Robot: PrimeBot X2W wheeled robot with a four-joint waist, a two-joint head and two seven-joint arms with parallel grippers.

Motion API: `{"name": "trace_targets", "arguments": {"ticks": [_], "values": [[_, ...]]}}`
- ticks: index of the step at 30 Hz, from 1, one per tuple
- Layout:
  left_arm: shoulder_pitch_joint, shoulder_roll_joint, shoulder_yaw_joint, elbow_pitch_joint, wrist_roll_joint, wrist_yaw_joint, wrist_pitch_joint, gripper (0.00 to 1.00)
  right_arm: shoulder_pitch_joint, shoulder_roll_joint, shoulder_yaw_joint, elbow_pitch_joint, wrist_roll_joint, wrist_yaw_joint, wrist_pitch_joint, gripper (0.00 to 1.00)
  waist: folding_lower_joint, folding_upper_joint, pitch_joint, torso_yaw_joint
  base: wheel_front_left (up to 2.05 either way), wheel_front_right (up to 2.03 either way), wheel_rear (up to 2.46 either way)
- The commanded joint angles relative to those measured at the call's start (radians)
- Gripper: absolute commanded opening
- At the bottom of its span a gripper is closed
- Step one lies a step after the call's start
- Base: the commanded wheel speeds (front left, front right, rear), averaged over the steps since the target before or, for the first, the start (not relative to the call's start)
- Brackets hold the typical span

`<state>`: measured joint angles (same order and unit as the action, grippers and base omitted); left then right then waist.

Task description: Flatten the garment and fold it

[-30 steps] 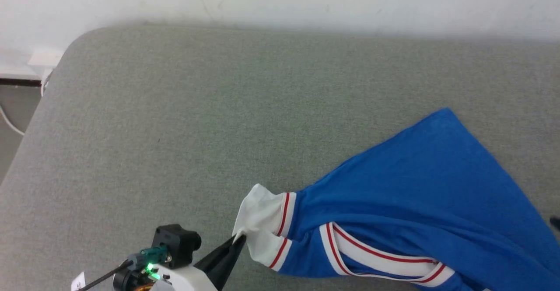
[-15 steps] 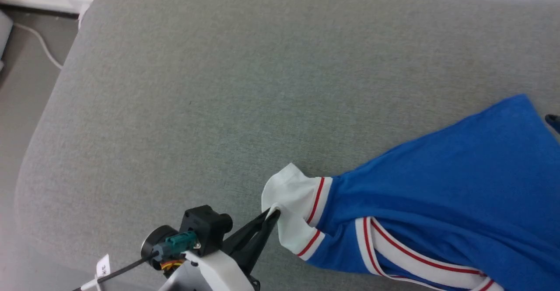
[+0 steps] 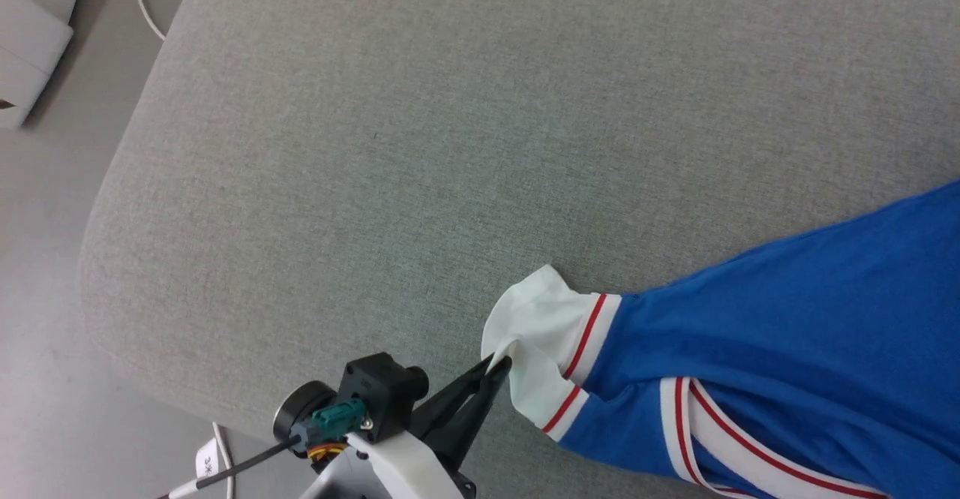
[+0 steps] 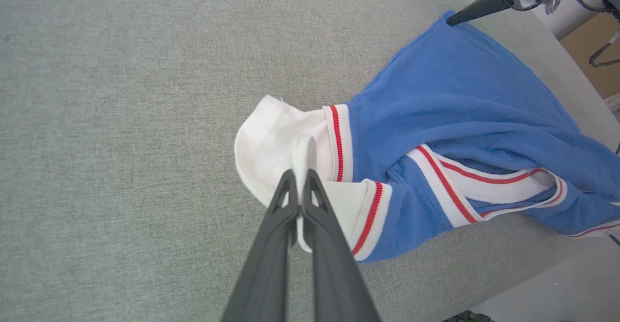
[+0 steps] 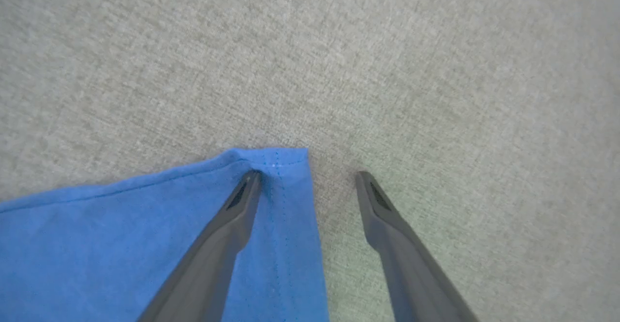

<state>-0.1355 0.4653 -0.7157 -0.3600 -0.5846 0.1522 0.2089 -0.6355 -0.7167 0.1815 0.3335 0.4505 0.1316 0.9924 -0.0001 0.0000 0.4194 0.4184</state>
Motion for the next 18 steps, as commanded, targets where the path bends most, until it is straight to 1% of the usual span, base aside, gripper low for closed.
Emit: {"name": "trace_targets", "arguments": {"ticks": [1,2,3,4,6,11,14,18], "values": [[-0.018,-0.007,-0.002,0.006,0.002,-0.006,-0.010,0.00,0.031,0.011,0.042,0.039,0.009,-0.001,0.004,1.00,0.0001,0.0000,0.011,0.008,0.00,0.00,0.00],[-0.019,-0.007,-0.001,0.009,0.001,-0.006,-0.011,0.00,0.039,0.008,0.059,0.047,0.021,-0.001,0.015,0.46,0.0001,0.0000,0.012,0.008,0.00,0.00,0.00],[-0.019,-0.007,-0.001,0.012,0.000,-0.007,-0.013,0.00,0.047,0.004,0.075,0.052,0.035,-0.001,0.026,0.18,0.0001,0.0000,0.012,0.008,0.00,0.00,0.00],[-0.020,-0.007,-0.001,0.015,-0.001,-0.008,-0.014,0.00,0.053,-0.002,0.090,0.054,0.046,-0.001,0.035,0.00,0.0001,0.0000,0.012,0.007,0.00,0.00,0.00],[-0.021,-0.007,0.001,0.020,-0.003,-0.008,-0.015,0.00,0.059,-0.017,0.113,0.052,0.068,-0.001,0.044,0.00,0.0001,0.0000,0.011,0.004,0.00,0.00,0.00],[-0.024,0.000,0.008,0.031,-0.008,-0.007,-0.016,0.00,0.046,-0.030,0.120,0.057,0.088,-0.001,-0.007,0.00,0.0001,0.0000,-0.010,-0.012,0.00,0.00,0.00],[-0.023,0.007,0.015,0.038,-0.012,-0.006,-0.018,0.00,0.031,-0.025,0.117,0.061,0.094,-0.001,-0.070,0.00,0.0001,0.0000,-0.039,-0.028,0.00,0.00,0.00],[-0.020,0.018,0.033,0.041,-0.020,-0.001,-0.026,0.00,0.006,-0.011,0.115,0.053,0.113,-0.001,-0.183,0.00,0.0001,0.0000,-0.090,-0.061,0.00,0.00,0.00]]}}
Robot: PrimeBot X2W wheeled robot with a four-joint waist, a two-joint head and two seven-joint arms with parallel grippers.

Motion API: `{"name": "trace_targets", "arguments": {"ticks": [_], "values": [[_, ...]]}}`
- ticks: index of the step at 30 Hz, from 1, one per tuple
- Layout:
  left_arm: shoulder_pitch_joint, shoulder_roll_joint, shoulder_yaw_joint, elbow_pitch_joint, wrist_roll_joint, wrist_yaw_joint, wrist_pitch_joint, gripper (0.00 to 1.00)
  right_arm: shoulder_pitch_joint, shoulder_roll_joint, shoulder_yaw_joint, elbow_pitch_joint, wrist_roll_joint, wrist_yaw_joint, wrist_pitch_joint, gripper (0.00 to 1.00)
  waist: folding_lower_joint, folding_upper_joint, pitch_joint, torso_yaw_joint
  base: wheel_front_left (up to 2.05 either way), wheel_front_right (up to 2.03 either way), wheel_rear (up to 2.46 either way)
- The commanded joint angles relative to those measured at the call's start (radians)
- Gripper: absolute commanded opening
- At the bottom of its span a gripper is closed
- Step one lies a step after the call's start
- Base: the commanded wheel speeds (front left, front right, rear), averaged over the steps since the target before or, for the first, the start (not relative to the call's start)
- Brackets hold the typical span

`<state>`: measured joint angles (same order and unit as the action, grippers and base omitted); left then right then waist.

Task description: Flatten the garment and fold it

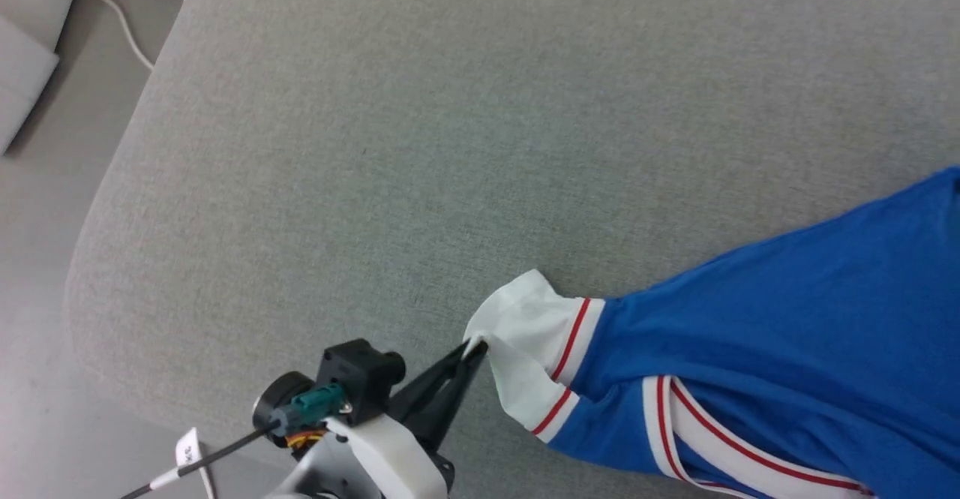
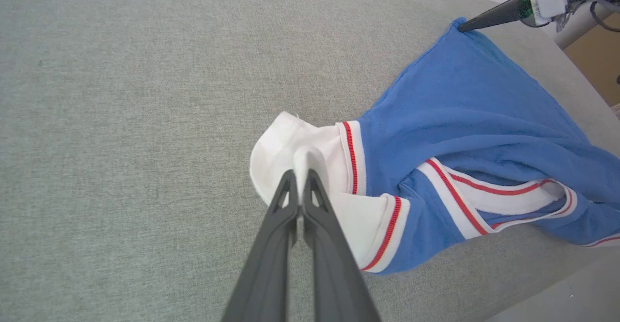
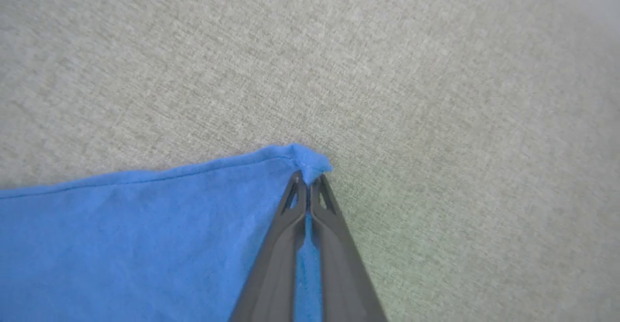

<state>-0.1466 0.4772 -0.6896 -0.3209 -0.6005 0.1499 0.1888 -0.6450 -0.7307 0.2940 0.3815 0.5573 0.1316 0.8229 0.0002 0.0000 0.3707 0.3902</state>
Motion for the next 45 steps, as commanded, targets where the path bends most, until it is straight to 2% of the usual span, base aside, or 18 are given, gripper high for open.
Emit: {"name": "trace_targets", "arguments": {"ticks": [1,9,16,28,37,45], "values": [[-0.010,0.011,0.014,0.002,-0.004,0.004,-0.009,0.00,0.009,0.004,0.005,0.002,0.009,-0.001,-0.042,0.00,-0.0002,0.0000,-0.058,-0.043,0.00,0.00,0.00],[-0.023,0.053,0.083,-0.016,0.003,0.027,-0.045,0.00,-0.034,-0.002,0.002,-0.044,0.052,-0.001,-0.214,0.00,-0.0002,0.0000,-0.160,-0.114,0.00,0.00,0.00],[-0.078,0.106,0.177,-0.070,0.030,0.047,-0.091,0.00,-0.064,-0.031,-0.016,-0.137,0.074,-0.001,-0.362,0.00,-0.0002,0.0000,-0.237,-0.185,0.00,0.00,0.00],[-0.259,0.162,0.354,-0.155,0.063,0.077,-0.158,0.00,-0.147,-0.006,-0.103,-0.319,0.064,-0.001,-0.555,0.00,-0.0002,0.0000,-0.305,-0.298,0.00,0.00,0.00],[-0.422,0.186,0.469,-0.154,0.041,0.075,-0.184,0.00,-0.218,0.004,-0.160,-0.359,0.042,-0.001,-0.582,0.00,-0.0002,0.0000,-0.306,-0.352,0.00,0.00,0.00],[-0.597,0.204,0.504,-0.072,-0.008,0.044,-0.132,0.00,-0.284,-0.015,-0.145,-0.333,0.041,-0.001,-0.569,0.00,-0.0002,0.0000,-0.257,-0.383,0.00,0.00,0.00]]}}
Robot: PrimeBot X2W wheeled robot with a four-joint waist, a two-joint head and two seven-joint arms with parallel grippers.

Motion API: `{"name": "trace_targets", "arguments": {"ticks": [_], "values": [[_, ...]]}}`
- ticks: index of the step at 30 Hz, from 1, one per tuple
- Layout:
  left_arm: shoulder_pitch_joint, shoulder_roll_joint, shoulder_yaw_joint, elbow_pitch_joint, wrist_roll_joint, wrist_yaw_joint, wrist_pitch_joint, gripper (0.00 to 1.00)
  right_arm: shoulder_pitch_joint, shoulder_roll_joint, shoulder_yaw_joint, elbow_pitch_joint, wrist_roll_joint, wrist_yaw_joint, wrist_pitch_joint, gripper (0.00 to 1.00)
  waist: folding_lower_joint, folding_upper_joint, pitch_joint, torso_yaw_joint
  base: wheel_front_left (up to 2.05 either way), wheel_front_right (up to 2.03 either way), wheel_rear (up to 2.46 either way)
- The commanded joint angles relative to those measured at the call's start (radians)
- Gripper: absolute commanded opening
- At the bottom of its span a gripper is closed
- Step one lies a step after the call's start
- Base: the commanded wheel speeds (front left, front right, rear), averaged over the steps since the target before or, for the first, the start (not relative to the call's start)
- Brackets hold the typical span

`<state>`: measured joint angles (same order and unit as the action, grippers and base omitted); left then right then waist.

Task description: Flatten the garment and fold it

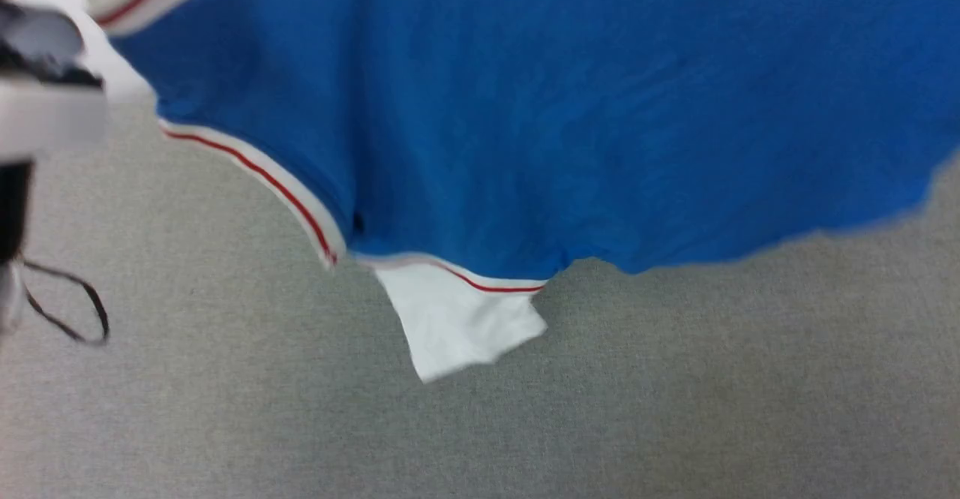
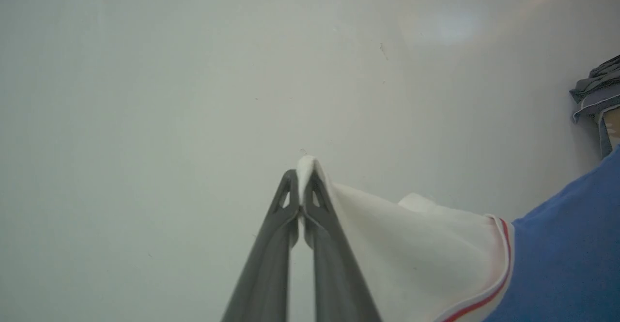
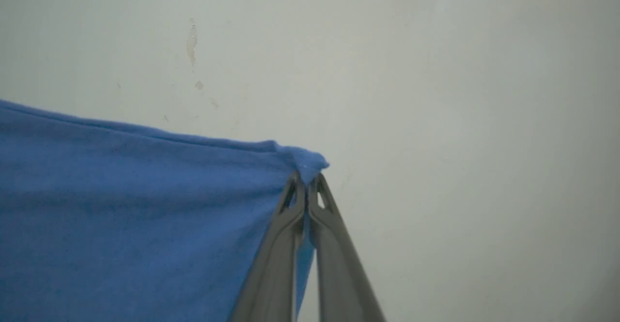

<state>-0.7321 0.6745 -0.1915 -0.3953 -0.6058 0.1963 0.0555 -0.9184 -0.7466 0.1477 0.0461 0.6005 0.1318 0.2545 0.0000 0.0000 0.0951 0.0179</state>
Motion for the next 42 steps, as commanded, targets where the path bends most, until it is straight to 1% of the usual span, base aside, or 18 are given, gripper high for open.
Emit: {"name": "trace_targets", "arguments": {"ticks": [1,6,10,12,16,21,25,28,31,33,36,39,42], "values": [[-0.039,0.010,0.006,0.018,-0.007,-0.009,0.011,0.00,-0.022,-0.002,0.008,0.009,-0.004,-0.001,0.000,0.00,0.0000,0.0000,0.031,-0.014,0.00,0.00,0.00],[-0.205,0.017,-0.008,0.123,-0.017,-0.050,0.051,0.00,-0.110,-0.020,0.060,0.050,-0.015,-0.001,-0.023,0.00,0.0000,0.0000,0.105,-0.026,0.00,0.00,0.00],[-0.356,0.031,-0.049,0.249,0.023,-0.096,0.077,0.00,-0.211,-0.008,0.102,0.115,-0.025,-0.001,-0.064,0.00,0.0000,0.0000,0.175,-0.034,0.00,0.00,0.00],[-0.432,0.024,-0.068,0.318,0.038,-0.115,0.082,0.00,-0.266,0.006,0.127,0.154,-0.035,-0.001,-0.087,0.00,0.0000,0.0000,0.213,-0.040,0.00,0.00,0.00],[-0.571,-0.012,-0.098,0.461,0.065,-0.143,0.063,0.00,-0.366,0.042,0.168,0.252,-0.057,-0.001,-0.137,0.00,0.0000,0.0000,0.276,-0.046,0.00,0.00,0.00],[-0.749,-0.068,-0.095,0.619,0.089,-0.137,0.003,0.00,-0.499,0.085,0.210,0.369,-0.076,-0.001,-0.203,0.00,0.0000,0.0000,0.363,-0.052,0.00,0.00,0.00],[-0.892,-0.107,-0.098,0.720,0.128,-0.129,-0.081,0.00,-0.605,0.119,0.225,0.466,-0.097,-0.001,-0.255,0.00,0.0000,0.0000,0.423,-0.047,0.00,0.00,0.00],[-0.970,-0.131,-0.107,0.791,0.146,-0.138,-0.134,0.00,-0.664,0.142,0.239,0.529,-0.119,-0.001,-0.301,0.00,0.0000,0.0000,0.457,-0.041,0.00,0.00,0.00],[-1.005,-0.156,-0.120,0.851,0.155,-0.149,-0.179,0.00,-0.703,0.161,0.245,0.586,-0.127,-0.001,-0.350,0.00,0.0000,0.0000,0.484,-0.028,0.00,0.00,0.00],[-1.001,-0.173,-0.133,0.891,0.152,-0.162,-0.194,0.00,-0.708,0.171,0.256,0.616,-0.125,-0.001,-0.373,0.00,0.0000,0.0000,0.497,-0.018,0.00,0.00,0.00],[-0.984,-0.183,-0.143,0.923,0.150,-0.170,-0.212,0.00,-0.701,0.175,0.269,0.639,-0.116,-0.001,-0.390,0.00,0.0000,0.0000,0.506,-0.009,0.00,0.00,0.00],[-0.929,-0.196,-0.162,0.962,0.145,-0.187,-0.232,0.00,-0.669,0.178,0.295,0.674,-0.102,-0.001,-0.417,0.00,0.0000,0.0000,0.508,0.001,0.00,0.00,0.00],[-0.831,-0.215,-0.184,0.979,0.130,-0.208,-0.251,0.00,-0.604,0.196,0.305,0.712,-0.082,-0.001,-0.452,0.00,0.0000,0.0000,0.495,0.014,0.00,0.00,0.00]]}}
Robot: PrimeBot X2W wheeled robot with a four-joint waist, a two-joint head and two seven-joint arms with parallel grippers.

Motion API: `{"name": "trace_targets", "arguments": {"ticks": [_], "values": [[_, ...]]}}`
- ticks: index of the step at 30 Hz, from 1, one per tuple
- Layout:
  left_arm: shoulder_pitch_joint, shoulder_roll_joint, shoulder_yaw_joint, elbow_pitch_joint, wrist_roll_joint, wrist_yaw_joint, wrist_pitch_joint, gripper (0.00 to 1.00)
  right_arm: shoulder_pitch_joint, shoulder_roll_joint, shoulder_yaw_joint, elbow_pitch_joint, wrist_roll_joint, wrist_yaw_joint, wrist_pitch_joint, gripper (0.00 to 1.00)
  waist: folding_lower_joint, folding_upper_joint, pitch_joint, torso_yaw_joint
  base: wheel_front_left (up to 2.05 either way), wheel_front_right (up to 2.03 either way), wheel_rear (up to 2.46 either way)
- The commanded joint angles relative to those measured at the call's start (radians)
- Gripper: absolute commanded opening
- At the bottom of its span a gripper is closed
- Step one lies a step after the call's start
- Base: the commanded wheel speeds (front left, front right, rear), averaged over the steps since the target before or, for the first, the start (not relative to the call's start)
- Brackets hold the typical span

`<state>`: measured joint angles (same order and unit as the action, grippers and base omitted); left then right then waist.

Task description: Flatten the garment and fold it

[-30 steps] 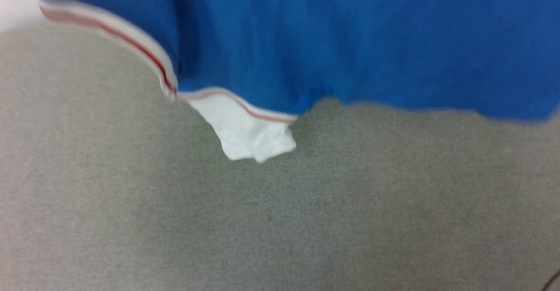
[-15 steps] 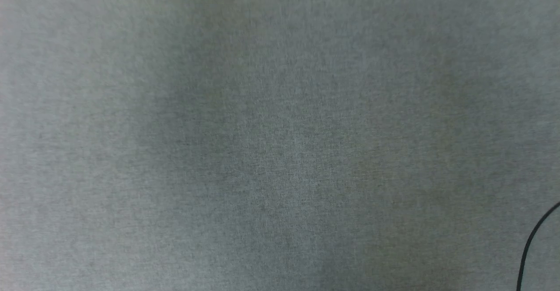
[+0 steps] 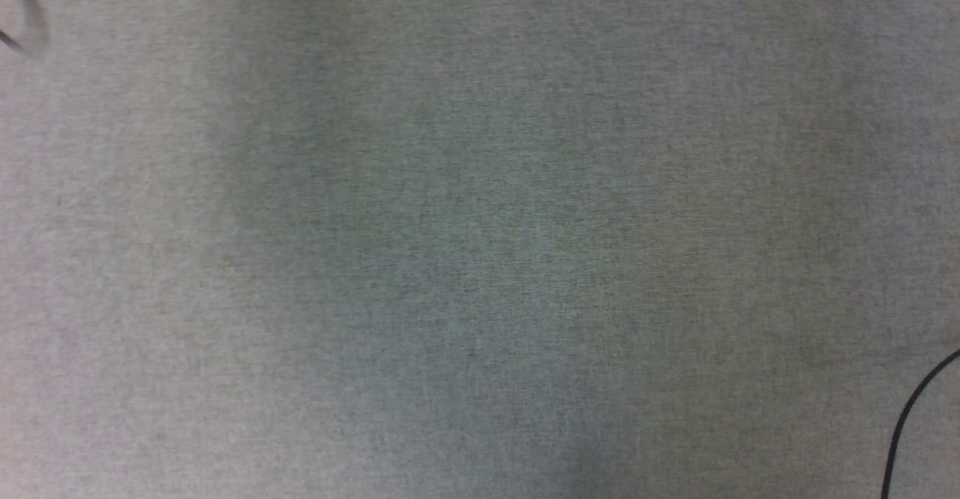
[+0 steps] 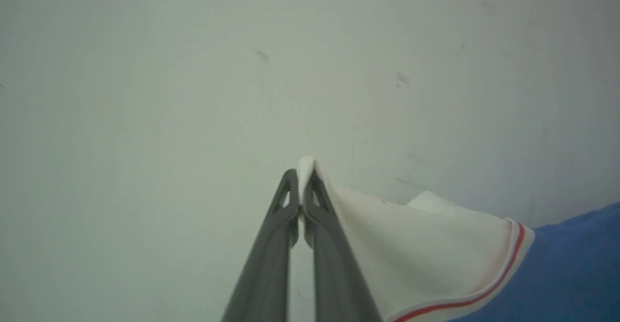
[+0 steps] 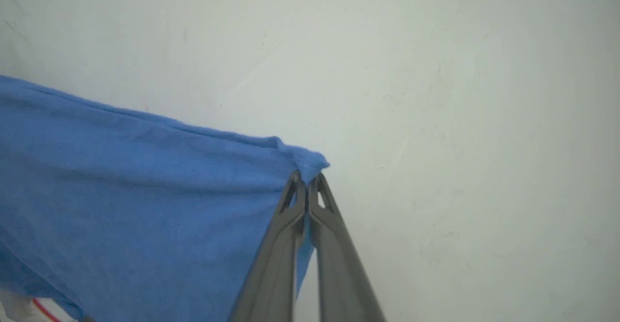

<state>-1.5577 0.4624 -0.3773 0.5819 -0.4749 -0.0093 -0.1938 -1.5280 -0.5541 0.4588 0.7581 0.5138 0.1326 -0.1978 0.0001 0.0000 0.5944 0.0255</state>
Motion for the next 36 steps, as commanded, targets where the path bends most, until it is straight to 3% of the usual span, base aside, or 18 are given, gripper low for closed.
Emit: {"name": "trace_targets", "arguments": {"ticks": [1,9,16,29,36], "values": [[0.032,-0.007,-0.005,0.003,-0.005,-0.005,-0.007,0.00,0.033,0.008,0.009,0.007,0.004,-0.002,-0.009,0.00,-0.0001,0.0000,-0.011,0.011,0.00,0.00,0.00],[0.383,-0.020,-0.085,-0.034,-0.028,-0.025,0.001,0.00,0.272,0.034,0.093,0.029,0.038,-0.002,-0.053,0.00,-0.0001,0.0000,-0.119,0.032,0.00,0.00,0.00],[0.706,0.025,-0.155,-0.142,-0.039,-0.003,0.055,0.00,0.510,0.013,0.204,-0.010,0.089,-0.002,-0.054,0.00,-0.0001,0.0000,-0.254,0.048,0.00,0.00,0.00],[1.215,0.231,-0.206,-0.459,-0.182,0.012,0.290,0.00,0.898,-0.147,0.315,-0.161,0.255,-0.002,0.066,0.00,-0.0001,0.0000,-0.457,0.085,0.00,0.00,0.00],[1.405,0.350,-0.209,-0.654,-0.269,0.056,0.416,0.00,1.063,-0.236,0.310,-0.271,0.313,-0.002,0.129,0.00,-0.0001,0.0000,-0.509,0.114,0.00,0.00,0.00]]}}
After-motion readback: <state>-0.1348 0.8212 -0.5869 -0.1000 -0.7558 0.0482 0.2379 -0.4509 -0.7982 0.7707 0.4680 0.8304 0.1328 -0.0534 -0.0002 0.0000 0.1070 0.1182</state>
